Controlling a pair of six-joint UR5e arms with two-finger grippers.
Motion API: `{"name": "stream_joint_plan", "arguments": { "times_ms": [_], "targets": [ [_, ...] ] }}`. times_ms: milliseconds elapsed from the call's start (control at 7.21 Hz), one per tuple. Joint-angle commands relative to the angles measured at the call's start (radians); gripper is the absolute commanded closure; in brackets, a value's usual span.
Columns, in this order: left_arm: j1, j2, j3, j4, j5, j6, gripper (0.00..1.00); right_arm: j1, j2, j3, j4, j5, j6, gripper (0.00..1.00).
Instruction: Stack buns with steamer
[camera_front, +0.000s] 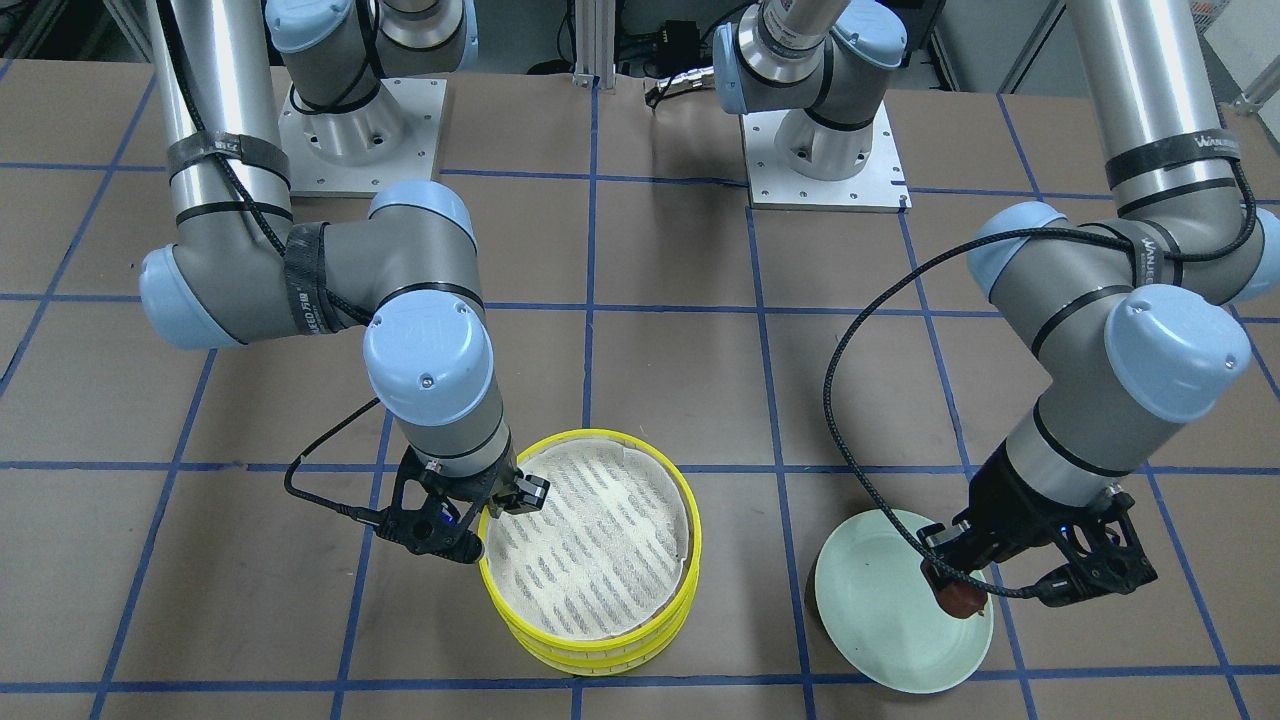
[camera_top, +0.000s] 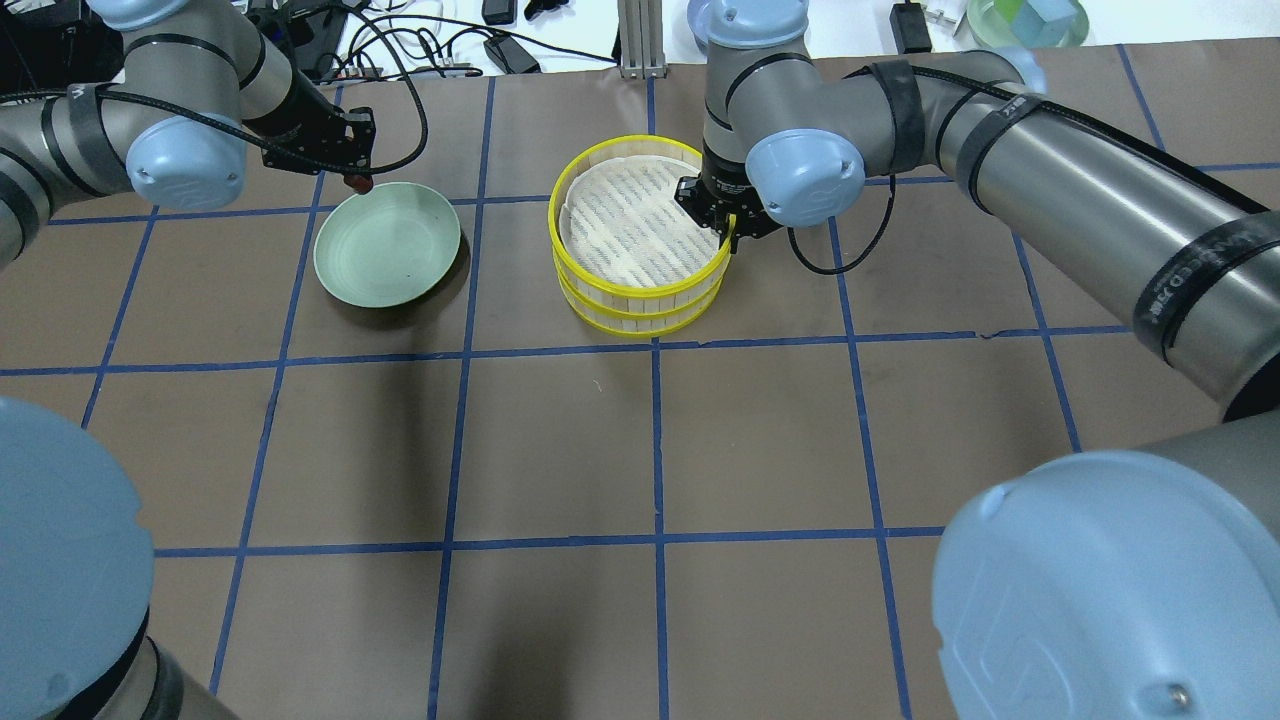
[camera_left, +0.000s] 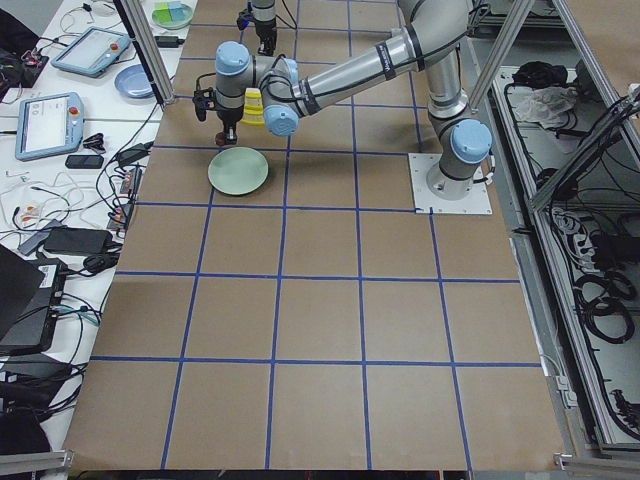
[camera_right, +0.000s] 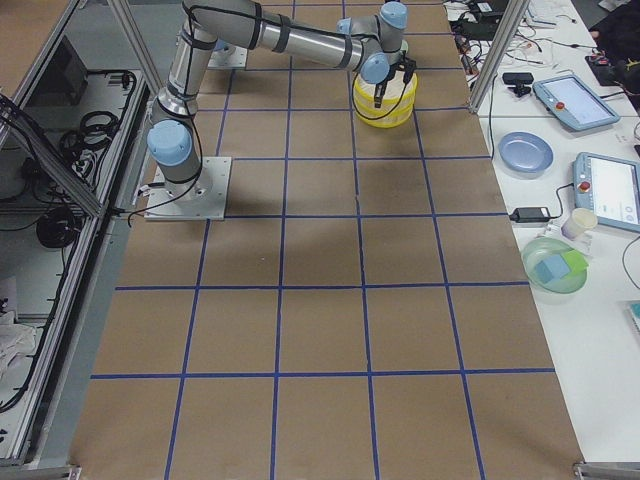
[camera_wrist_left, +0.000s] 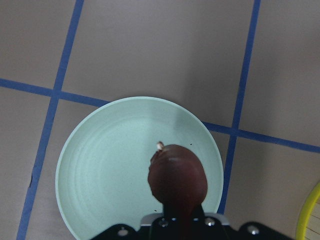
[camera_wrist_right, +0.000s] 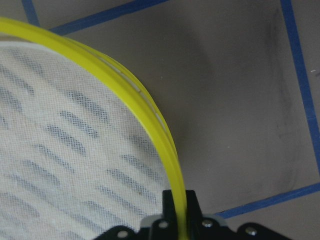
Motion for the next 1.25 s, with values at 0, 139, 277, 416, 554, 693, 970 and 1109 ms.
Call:
{"name": "stream_joint_plan", "arguments": {
  "times_ms": [0, 139, 277, 416, 554, 693, 970, 1109],
  "targets": [
    [-0.049, 0.021, 0.000, -0.006, -0.007, -0.082, 1.00, 0.001, 0.004, 0.001, -0.001, 0.001, 0.000, 1.00],
    [-0.078, 0.035, 0.002, -0.004, -0.008, -0.117, 1.00, 0.001, 0.003, 0.009, -0.001, 0.000, 0.005, 1.00],
    [-0.094, 0.046, 0.002, -0.004, -0.011, -0.145, 1.00, 0.001, 0.004, 0.013, -0.001, 0.001, 0.005, 0.80],
    [-0.108, 0.055, 0.002, -0.004, -0.014, -0.171, 1.00, 0.001, 0.003, 0.015, -0.027, 0.004, 0.002, 0.22],
    [-0.115, 0.066, 0.002, -0.004, -0.032, -0.196, 1.00, 0.003, -0.003, 0.015, -0.046, 0.027, 0.007, 0.20],
    [-0.117, 0.072, 0.002, -0.003, -0.048, -0.202, 1.00, 0.003, -0.008, 0.015, -0.047, 0.053, 0.005, 0.17],
    [-0.128, 0.073, 0.002, 0.005, -0.072, -0.262, 1.00, -0.005, -0.083, 0.012, -0.028, 0.087, -0.016, 0.08],
    [-0.144, 0.073, 0.002, 0.008, -0.073, -0.285, 1.00, -0.019, -0.141, 0.010, 0.008, 0.086, -0.062, 0.01]
  ]
}}
